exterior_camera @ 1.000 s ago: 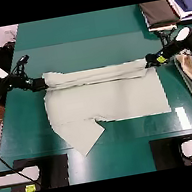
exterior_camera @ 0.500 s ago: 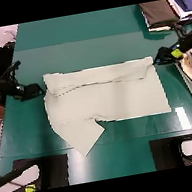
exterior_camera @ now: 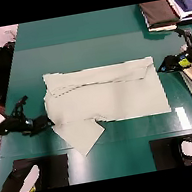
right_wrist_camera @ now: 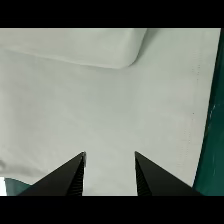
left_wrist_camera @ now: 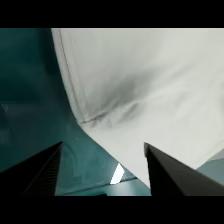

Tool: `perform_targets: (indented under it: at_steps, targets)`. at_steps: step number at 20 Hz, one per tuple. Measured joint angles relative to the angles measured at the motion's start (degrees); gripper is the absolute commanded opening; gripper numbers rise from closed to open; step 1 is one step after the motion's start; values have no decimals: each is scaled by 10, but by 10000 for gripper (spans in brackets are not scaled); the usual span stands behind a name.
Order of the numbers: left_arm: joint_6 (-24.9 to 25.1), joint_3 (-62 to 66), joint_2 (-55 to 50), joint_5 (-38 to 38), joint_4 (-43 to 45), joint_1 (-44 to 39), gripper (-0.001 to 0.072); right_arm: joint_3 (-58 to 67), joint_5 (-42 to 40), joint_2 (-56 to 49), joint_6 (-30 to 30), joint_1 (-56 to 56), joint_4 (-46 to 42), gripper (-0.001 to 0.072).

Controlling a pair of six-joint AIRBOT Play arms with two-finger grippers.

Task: Fold the shirts.

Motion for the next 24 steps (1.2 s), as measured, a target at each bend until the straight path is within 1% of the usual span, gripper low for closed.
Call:
perform_targets:
  at_steps: [6,9,14,15,16,17,19,21,24]
  targets:
    - [-1,-72,29,10,-44,0,598,-15,-9,9,-2,0,0,366]
    - [3,-101,32,30,-69,0,597,-16,-10,10,-2,0,3,366]
    - [19,-128,34,71,-117,0,593,-17,-19,10,-2,-1,32,366]
    - [21,-130,34,78,-121,0,406,-17,-21,10,-2,-1,35,366]
    - [24,-133,33,94,-117,0,296,-17,-22,10,-2,-1,38,366]
    - [26,-135,33,103,-115,0,290,-17,-23,10,-2,-1,40,366]
    - [32,-137,33,116,-119,0,34,-17,-23,10,-2,-1,42,366]
    - [45,-137,32,120,-123,0,35,-17,-20,10,-2,-2,43,366]
    - [63,-136,33,101,-148,0,34,-17,15,10,-2,-18,41,366]
